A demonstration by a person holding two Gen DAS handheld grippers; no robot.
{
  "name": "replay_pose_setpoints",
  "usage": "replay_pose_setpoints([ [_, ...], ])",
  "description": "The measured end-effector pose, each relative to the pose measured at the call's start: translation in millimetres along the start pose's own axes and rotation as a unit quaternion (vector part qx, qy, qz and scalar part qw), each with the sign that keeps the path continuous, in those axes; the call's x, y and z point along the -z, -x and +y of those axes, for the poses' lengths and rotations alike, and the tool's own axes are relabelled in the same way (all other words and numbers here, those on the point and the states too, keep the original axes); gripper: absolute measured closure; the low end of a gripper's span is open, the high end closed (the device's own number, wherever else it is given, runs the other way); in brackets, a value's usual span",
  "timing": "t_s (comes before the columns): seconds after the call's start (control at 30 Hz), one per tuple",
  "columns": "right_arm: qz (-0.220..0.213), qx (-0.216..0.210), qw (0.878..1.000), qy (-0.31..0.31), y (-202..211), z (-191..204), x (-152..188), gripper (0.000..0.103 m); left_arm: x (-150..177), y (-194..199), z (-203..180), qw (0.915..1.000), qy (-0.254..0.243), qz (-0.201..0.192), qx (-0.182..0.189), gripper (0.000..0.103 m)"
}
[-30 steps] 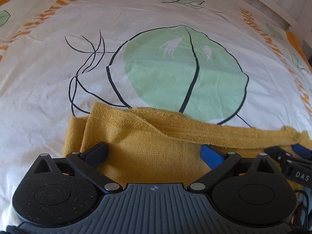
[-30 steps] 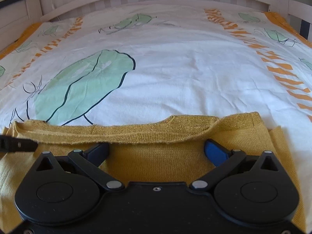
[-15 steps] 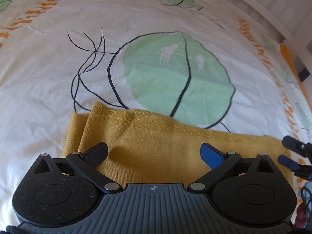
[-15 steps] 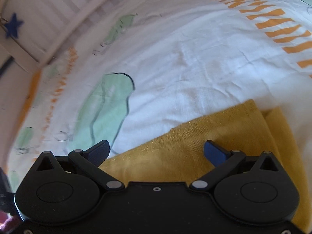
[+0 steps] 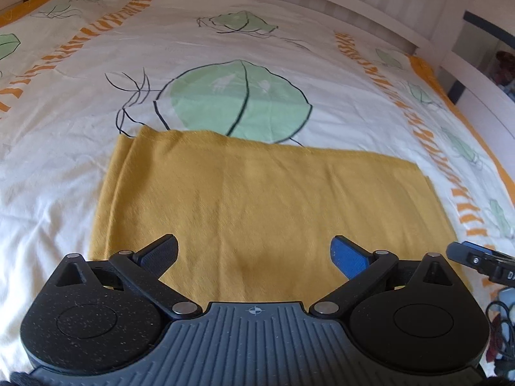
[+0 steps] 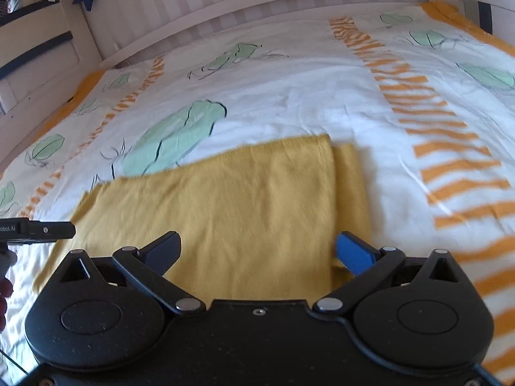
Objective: Fold small clothes
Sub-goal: 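Press and straighten the folded sweater edges with both grippers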
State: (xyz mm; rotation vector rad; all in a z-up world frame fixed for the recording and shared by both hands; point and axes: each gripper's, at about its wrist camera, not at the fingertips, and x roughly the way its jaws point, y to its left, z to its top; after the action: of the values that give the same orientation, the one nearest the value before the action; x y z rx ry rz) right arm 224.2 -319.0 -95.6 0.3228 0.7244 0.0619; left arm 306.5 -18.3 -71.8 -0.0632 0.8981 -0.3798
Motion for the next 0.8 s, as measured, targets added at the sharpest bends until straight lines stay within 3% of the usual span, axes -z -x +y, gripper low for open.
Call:
replay_pose_setpoints([
  [0.23,0.011,-0.007,0.998,-0.062,-3,-28,4,0.001,7,-16,-9,0.9996,-0.002,0.024,-0.012,0.001],
  [0.33,-0.006,-0.014,0.996,-0.088,1,-38,0,0.0,6,-17,-12,0.9995,-0.005,0.025,-0.016,0.001],
  [0.4,0.018,-0.025,0.993,-0.111,-8,-48,-4,0.0,2,-20,-13,0.9994,-0.004,0.028,-0.018,0.001],
  [0.6,0.03,-0.144,0.977,-0.156,-28,-71,-1,0.0,-12,-31,-26,0.9992,0.0,0.037,-0.015,0.001],
  [0.8,0.015,-0.193,0.966,-0.172,-29,-82,4,0.0,-31,-57,-39,0.9984,-0.01,0.042,-0.035,0.001],
])
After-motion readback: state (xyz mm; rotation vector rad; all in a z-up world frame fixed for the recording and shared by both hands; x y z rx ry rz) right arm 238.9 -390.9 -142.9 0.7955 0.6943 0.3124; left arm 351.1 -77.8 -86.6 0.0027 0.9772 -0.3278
